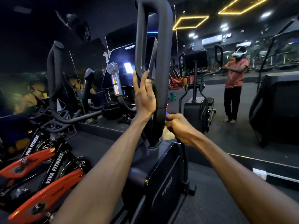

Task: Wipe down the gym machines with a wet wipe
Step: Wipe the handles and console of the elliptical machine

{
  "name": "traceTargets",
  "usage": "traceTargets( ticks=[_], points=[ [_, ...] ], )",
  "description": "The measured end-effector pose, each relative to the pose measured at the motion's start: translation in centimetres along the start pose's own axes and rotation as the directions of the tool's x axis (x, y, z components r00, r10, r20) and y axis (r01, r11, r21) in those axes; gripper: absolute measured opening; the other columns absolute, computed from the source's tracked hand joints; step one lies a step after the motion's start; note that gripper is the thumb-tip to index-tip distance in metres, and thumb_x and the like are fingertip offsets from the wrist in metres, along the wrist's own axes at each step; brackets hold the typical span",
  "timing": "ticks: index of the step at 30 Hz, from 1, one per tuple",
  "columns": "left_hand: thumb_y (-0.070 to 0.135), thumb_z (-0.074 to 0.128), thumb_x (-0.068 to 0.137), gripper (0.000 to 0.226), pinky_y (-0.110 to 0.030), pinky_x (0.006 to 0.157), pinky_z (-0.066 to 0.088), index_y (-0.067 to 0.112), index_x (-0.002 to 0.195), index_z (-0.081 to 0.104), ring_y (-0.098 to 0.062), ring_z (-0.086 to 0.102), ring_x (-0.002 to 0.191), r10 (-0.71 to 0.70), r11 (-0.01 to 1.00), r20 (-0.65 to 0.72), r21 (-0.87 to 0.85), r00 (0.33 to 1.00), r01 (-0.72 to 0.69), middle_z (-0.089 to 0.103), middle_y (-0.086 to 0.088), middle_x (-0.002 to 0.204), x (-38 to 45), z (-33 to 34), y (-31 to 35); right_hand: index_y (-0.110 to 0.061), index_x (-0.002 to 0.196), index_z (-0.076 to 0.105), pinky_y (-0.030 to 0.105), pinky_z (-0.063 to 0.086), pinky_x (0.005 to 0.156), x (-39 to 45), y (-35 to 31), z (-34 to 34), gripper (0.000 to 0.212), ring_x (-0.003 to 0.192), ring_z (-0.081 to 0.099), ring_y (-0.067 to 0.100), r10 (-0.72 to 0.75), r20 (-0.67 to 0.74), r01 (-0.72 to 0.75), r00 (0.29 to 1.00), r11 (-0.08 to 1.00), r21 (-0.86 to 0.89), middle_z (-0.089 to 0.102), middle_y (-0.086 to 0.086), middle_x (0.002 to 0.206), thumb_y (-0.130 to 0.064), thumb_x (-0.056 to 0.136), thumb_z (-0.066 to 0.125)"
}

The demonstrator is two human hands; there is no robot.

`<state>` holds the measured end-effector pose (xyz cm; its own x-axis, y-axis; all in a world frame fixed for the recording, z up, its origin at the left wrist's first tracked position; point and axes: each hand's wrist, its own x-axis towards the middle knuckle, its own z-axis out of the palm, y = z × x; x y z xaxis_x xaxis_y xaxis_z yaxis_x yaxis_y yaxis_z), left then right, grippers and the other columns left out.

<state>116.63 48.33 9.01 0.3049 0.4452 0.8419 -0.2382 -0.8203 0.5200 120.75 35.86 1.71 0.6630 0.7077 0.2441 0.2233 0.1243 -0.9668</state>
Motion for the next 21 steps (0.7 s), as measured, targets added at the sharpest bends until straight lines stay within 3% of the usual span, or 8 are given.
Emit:
traceTargets(
  ticks=[4, 6, 8, 11, 13, 17, 19, 21],
  points=[
    [0.035, 0.026, 0.100, 0.048, -0.018, 0.096, 0.037, 0.023, 0.139, 0.052, -0.006, 0.036, 0.137, -0.002, 1.000, -0.049, -0.006, 0.999, 0.001, 0.013, -0.006, 0.163, -0.4, -0.1, 0.4, -0.002, 0.085, 0.069, 0.031, 0.046, 0.058, 0.9, -1.6, -0.5, 0.037, 0.063, 0.057, 0.021, -0.056, -0.009, 0.057, 0.998, 0.978, 0.200, 0.064, 0.009, 0.072, 0.021, 0.088, 0.040],
    [0.032, 0.027, 0.102, 0.046, -0.018, 0.098, 0.037, 0.023, 0.139, 0.053, 0.000, 0.034, 0.136, -0.007, 1.000, -0.047, 0.022, 0.999, 0.008, 0.015, -0.007, 0.163, -0.5, -0.2, 0.5, -0.005, 0.084, 0.069, 0.025, 0.049, 0.057, 0.4, -0.8, -0.1, 0.041, 0.064, 0.061, 0.016, -0.045, 0.086, 0.039, 0.995, 0.997, 0.072, 0.068, 0.006, 0.071, 0.021, 0.089, 0.038],
    [0.026, 0.029, 0.105, 0.042, -0.006, 0.097, 0.031, 0.020, 0.139, 0.053, 0.015, 0.026, 0.127, 0.001, 0.999, -0.048, 0.055, 0.999, 0.002, 0.016, -0.010, 0.162, -0.6, -0.3, 0.6, -0.006, 0.080, 0.070, 0.024, 0.045, 0.053, 0.0, 0.2, 0.1, 0.044, 0.061, 0.058, 0.018, 0.013, 0.188, -0.005, 0.982, 0.999, -0.043, 0.065, 0.009, 0.069, 0.019, 0.092, 0.036],
    [0.016, 0.032, 0.107, 0.038, 0.012, 0.088, 0.013, 0.015, 0.139, 0.053, 0.014, 0.018, 0.130, 0.019, 0.997, -0.060, 0.074, 0.998, -0.014, 0.019, -0.015, 0.161, -0.8, -0.3, 1.0, -0.008, 0.071, 0.072, 0.025, 0.046, 0.057, 0.9, 0.5, -1.3, 0.051, 0.062, 0.057, 0.018, 0.009, 0.273, -0.028, 0.962, 0.998, 0.063, 0.063, 0.007, 0.065, 0.018, 0.096, 0.034],
    [0.017, 0.032, 0.106, 0.039, 0.010, 0.092, 0.013, 0.015, 0.139, 0.053, 0.010, 0.018, 0.135, 0.018, 0.998, -0.082, 0.066, 0.996, -0.013, 0.020, -0.015, 0.161, -1.0, -0.1, 0.9, -0.001, 0.072, 0.065, 0.024, 0.048, 0.055, 1.6, 0.7, -2.0, 0.041, 0.058, 0.056, 0.017, -0.025, 0.316, -0.007, 0.948, 0.995, 0.099, 0.059, 0.006, 0.062, 0.016, 0.097, 0.037],
    [0.025, 0.032, 0.103, 0.043, -0.004, 0.109, 0.017, 0.017, 0.138, 0.054, -0.003, 0.018, 0.145, -0.009, 0.999, -0.106, 0.046, 0.994, 0.014, 0.028, -0.011, 0.159, -0.8, 0.0, 0.8, 0.022, 0.085, 0.058, 0.022, 0.048, 0.044, 2.4, 2.5, -1.1, 0.023, 0.042, 0.055, 0.009, -0.025, 0.321, 0.076, 0.947, 0.986, -0.146, 0.054, 0.011, 0.060, 0.017, 0.095, 0.038],
    [0.028, 0.032, 0.101, 0.045, -0.015, 0.116, 0.021, 0.018, 0.139, 0.054, -0.006, 0.021, 0.146, -0.028, 0.999, -0.091, 0.044, 0.995, 0.032, 0.032, -0.009, 0.158, -0.9, -0.2, 0.9, 0.009, 0.072, 0.062, 0.019, 0.045, 0.039, 3.0, 2.6, -1.0, 0.036, 0.036, 0.053, 0.006, -0.027, 0.338, 0.088, 0.941, 0.982, -0.166, 0.054, 0.004, 0.049, 0.019, 0.093, 0.035],
    [0.029, 0.033, 0.100, 0.044, -0.033, 0.121, 0.024, 0.020, 0.139, 0.053, -0.016, 0.026, 0.147, -0.025, 0.999, -0.078, 0.046, 0.997, 0.029, 0.035, -0.009, 0.155, -1.2, -0.3, 0.9, -0.004, 0.071, 0.066, 0.016, 0.040, 0.040, 3.6, 2.5, -1.4, 0.044, 0.036, 0.049, 0.004, -0.073, 0.387, 0.139, 0.919, 0.979, -0.146, 0.054, -0.002, 0.045, 0.020, 0.092, 0.035]
  ],
)
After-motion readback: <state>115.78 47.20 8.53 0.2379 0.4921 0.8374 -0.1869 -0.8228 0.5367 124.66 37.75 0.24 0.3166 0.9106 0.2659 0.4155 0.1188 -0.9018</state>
